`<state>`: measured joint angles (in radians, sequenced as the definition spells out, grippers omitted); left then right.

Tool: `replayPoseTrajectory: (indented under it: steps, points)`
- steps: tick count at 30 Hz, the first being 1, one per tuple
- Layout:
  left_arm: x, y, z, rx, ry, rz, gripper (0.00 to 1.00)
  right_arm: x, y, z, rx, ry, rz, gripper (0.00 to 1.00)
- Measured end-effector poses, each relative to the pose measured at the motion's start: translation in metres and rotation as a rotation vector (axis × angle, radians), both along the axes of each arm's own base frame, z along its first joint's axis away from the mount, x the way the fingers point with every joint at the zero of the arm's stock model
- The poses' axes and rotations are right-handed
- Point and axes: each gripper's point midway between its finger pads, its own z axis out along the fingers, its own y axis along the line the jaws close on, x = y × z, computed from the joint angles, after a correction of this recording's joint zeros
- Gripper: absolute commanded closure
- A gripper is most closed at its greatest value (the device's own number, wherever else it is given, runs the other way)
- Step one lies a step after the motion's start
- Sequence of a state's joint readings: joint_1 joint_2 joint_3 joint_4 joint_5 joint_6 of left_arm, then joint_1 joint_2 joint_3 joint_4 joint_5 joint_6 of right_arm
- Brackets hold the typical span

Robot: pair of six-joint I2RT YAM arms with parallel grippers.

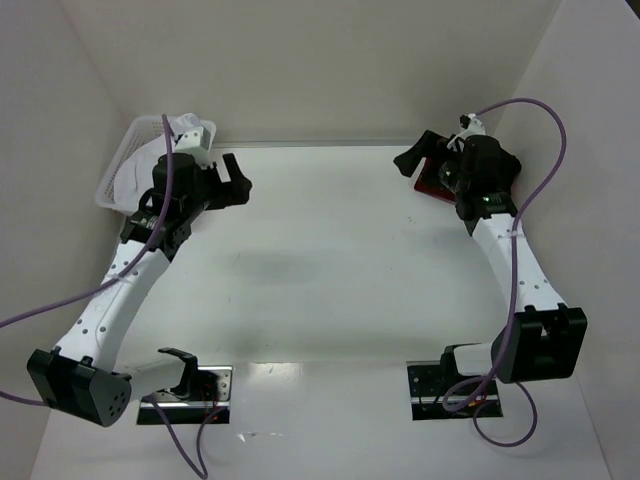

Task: Fold and stack the t-shirts
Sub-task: Grab crumpled tshirt from bin with the left arm

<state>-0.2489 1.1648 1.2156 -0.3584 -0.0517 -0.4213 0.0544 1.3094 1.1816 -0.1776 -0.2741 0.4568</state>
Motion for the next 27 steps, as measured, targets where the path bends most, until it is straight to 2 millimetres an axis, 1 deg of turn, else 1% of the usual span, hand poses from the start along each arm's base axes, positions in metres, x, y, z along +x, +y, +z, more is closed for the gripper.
replayPoseTrajectory:
  steps: [1, 2, 3, 5, 7, 10, 12, 14, 15, 16, 17, 18, 19, 20, 22, 23, 24, 27]
  points:
    - [-0.001, 0.002, -0.002, 0.005, 0.005, 0.011, 0.01, 0.002, 0.000, -0.001, 0.000, 0.003, 0.001, 0.00]
    - [0.001, 0.008, -0.004, 0.018, 0.006, 0.042, 0.01, 0.005, 0.001, -0.005, 0.005, 0.016, 0.003, 0.00]
    - [0.001, 0.010, -0.004, 0.022, 0.005, 0.051, 0.01, 0.008, 0.003, -0.012, 0.012, 0.036, 0.002, 0.00]
    - [0.004, 0.016, 0.000, 0.038, -0.002, 0.087, 0.01, 0.013, 0.006, -0.021, 0.020, 0.061, 0.001, 0.00]
    - [0.013, 0.023, 0.012, 0.053, -0.023, 0.134, 0.01, 0.018, 0.016, -0.028, 0.023, 0.081, 0.019, 0.00]
    - [0.026, 0.034, 0.024, 0.064, -0.047, 0.194, 0.01, 0.031, 0.031, -0.029, 0.029, 0.091, 0.055, 0.00]
    - [0.037, 0.046, 0.027, 0.072, -0.046, 0.241, 0.01, 0.042, 0.043, -0.030, 0.031, 0.092, 0.085, 0.00]
    - [0.062, 0.070, 0.027, 0.087, -0.027, 0.319, 0.01, 0.044, 0.050, -0.030, 0.033, 0.093, 0.104, 0.00]
    - [0.070, 0.078, 0.024, 0.092, -0.019, 0.343, 0.01, 0.044, 0.055, -0.030, 0.034, 0.089, 0.118, 0.00]
    - [0.084, 0.095, 0.016, 0.108, 0.018, 0.393, 0.01, 0.044, 0.057, -0.028, 0.035, 0.082, 0.128, 0.00]
    - [0.096, 0.104, 0.009, 0.114, 0.033, 0.418, 0.01, 0.044, 0.058, -0.027, 0.035, 0.079, 0.131, 0.00]
    - [0.107, 0.122, -0.006, 0.125, 0.078, 0.464, 0.01, 0.044, 0.061, -0.024, 0.036, 0.072, 0.146, 0.00]
    - [0.113, 0.129, -0.012, 0.129, 0.094, 0.482, 0.01, 0.045, 0.062, -0.022, 0.037, 0.063, 0.151, 0.00]
    - [0.125, 0.147, -0.027, 0.136, 0.128, 0.529, 0.01, 0.047, 0.063, -0.019, 0.036, 0.054, 0.158, 0.00]
    - [0.132, 0.168, -0.045, 0.137, 0.165, 0.585, 0.01, 0.049, 0.065, -0.016, 0.036, 0.041, 0.170, 0.00]
    - [0.135, 0.189, -0.063, 0.143, 0.205, 0.640, 0.01, 0.049, 0.066, -0.016, 0.034, 0.038, 0.177, 0.00]
    - [0.135, 0.202, -0.076, 0.146, 0.232, 0.672, 0.01, 0.051, 0.066, -0.016, 0.026, 0.036, 0.181, 0.00]
    - [0.135, 0.235, -0.104, 0.145, 0.290, 0.748, 0.01, 0.053, 0.066, -0.016, 0.015, 0.030, 0.184, 0.00]
